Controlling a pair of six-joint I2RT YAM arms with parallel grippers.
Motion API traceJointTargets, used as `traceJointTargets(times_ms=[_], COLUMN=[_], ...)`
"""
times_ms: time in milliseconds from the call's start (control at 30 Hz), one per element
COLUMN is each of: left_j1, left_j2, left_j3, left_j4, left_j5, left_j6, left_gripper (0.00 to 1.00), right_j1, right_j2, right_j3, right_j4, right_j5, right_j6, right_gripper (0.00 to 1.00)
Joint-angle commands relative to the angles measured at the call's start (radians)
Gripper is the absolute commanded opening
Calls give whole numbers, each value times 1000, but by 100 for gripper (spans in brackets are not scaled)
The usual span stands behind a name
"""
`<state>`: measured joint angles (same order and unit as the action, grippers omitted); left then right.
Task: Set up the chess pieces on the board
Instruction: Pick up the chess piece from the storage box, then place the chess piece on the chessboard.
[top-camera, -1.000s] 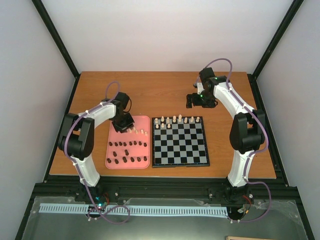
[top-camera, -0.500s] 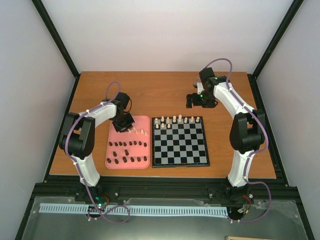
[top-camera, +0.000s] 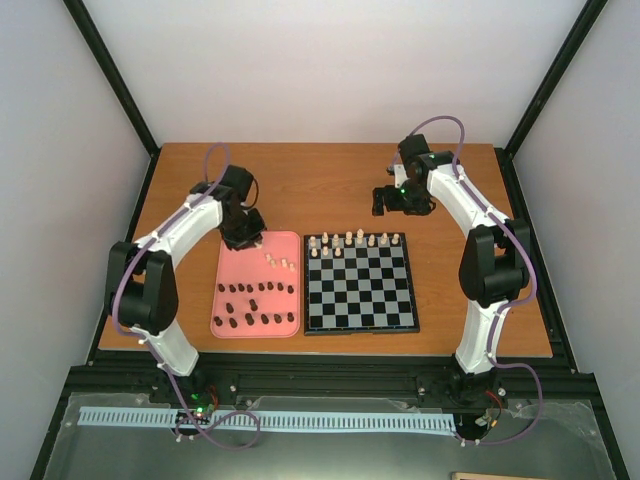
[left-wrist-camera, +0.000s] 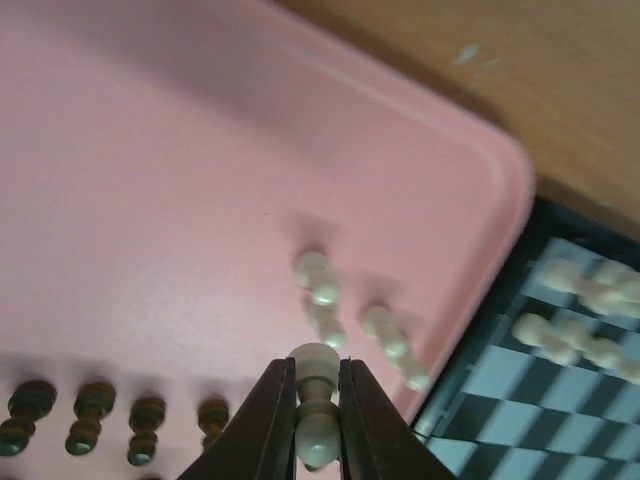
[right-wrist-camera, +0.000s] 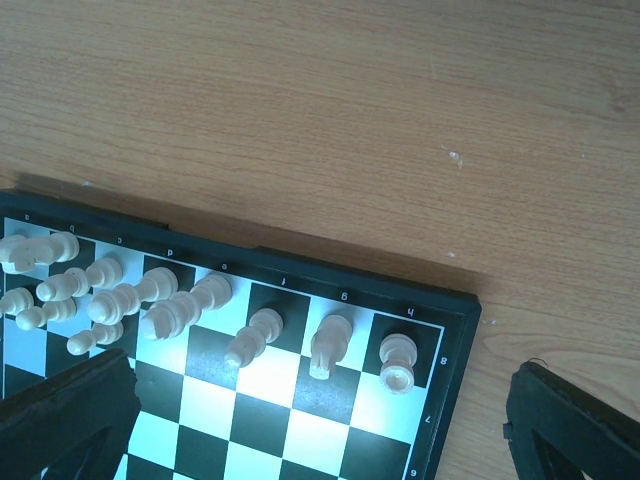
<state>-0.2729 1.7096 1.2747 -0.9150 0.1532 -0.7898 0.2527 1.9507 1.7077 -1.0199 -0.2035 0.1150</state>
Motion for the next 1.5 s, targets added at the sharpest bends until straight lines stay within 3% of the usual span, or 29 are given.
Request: traceJointTargets(times_ms=[0,167,400,700,1467], left_j1=[-55,-192,-382,-509,-529], left_j2=[-27,64,305,500,618], left_j3=[142,302,622,885,873], left_j4=[-95,-117,-241,-327,-274], left_j5=[29,28,16,-37,-125], left_j6=[55,55,131,178,210], left_gripper=[11,11,12,12,12], right_j1=[-7,-7,-7,-7,-35], right_j2=[10,11,8,1,19], right_j3=[30,42,57,43,49], right_j4=[-3,-7,-11,-5,2], right_j5=[-12,-3,-1,-4,-11], right_j6=[-6,-2,-2,-5,-2], right_gripper=[100,100,100,100,100])
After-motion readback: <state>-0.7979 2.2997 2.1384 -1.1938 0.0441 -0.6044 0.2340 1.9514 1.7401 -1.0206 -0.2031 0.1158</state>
